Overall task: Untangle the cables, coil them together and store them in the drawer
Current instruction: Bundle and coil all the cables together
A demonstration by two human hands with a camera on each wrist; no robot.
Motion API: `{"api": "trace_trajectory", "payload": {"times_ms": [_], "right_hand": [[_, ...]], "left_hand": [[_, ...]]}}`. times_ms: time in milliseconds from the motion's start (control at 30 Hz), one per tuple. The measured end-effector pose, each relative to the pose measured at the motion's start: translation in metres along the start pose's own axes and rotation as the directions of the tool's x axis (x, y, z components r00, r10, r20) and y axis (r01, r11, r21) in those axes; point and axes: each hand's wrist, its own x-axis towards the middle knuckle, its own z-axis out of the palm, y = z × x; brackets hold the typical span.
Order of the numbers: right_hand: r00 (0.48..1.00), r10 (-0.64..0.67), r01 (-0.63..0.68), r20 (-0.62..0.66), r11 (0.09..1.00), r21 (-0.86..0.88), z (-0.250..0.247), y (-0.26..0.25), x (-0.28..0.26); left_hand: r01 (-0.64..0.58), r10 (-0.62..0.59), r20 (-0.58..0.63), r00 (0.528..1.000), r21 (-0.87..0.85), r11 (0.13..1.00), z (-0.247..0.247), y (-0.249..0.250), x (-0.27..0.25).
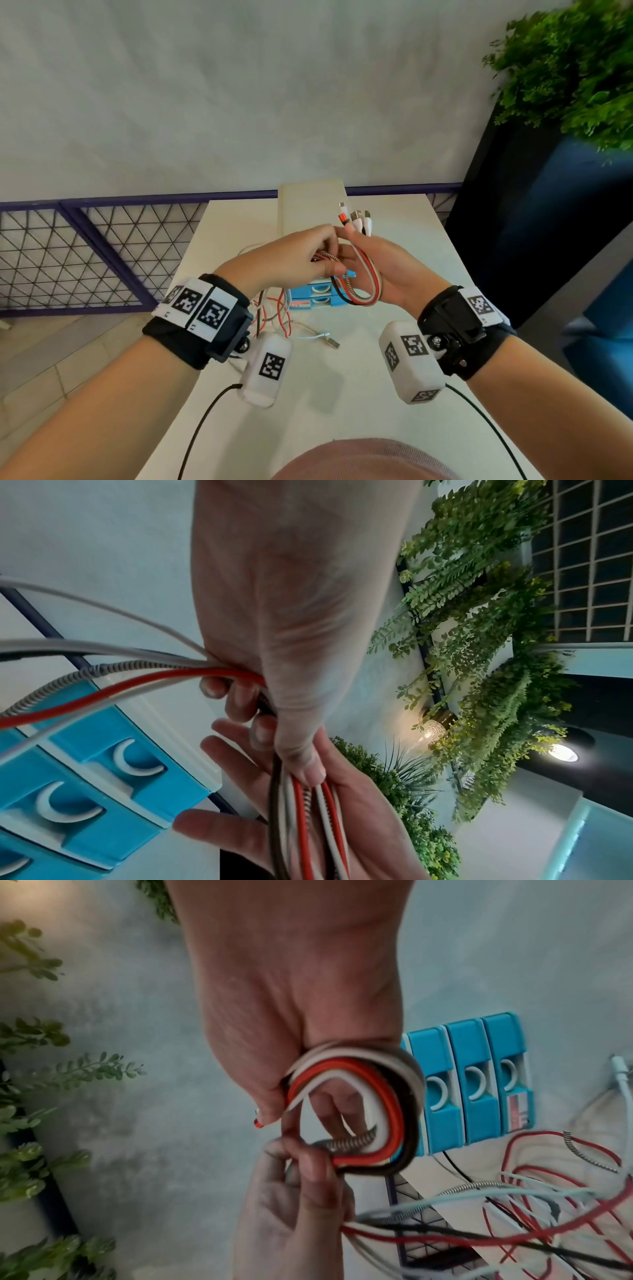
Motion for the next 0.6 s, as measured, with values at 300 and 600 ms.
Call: {"api": "trace_trajectory", "payload": {"times_ms": [300, 600], "right_hand": [[1.000, 0.027, -0.030, -0.016, 0.974, -0.225, 0.020, 0.007, -0.004], [0.998, 0.060, -0.039, 0.029, 0.877, -0.478, 0.012, -0.010, -0.007]], "left_hand": [[0.037, -0.041, -0.185, 0.982, -0.025, 0.999, 0.008, -0.002, 0.003], [0.259, -0.264, 0.044, 0.964, -0.399, 0.880, 0.008, -0.008, 0.001]]}}
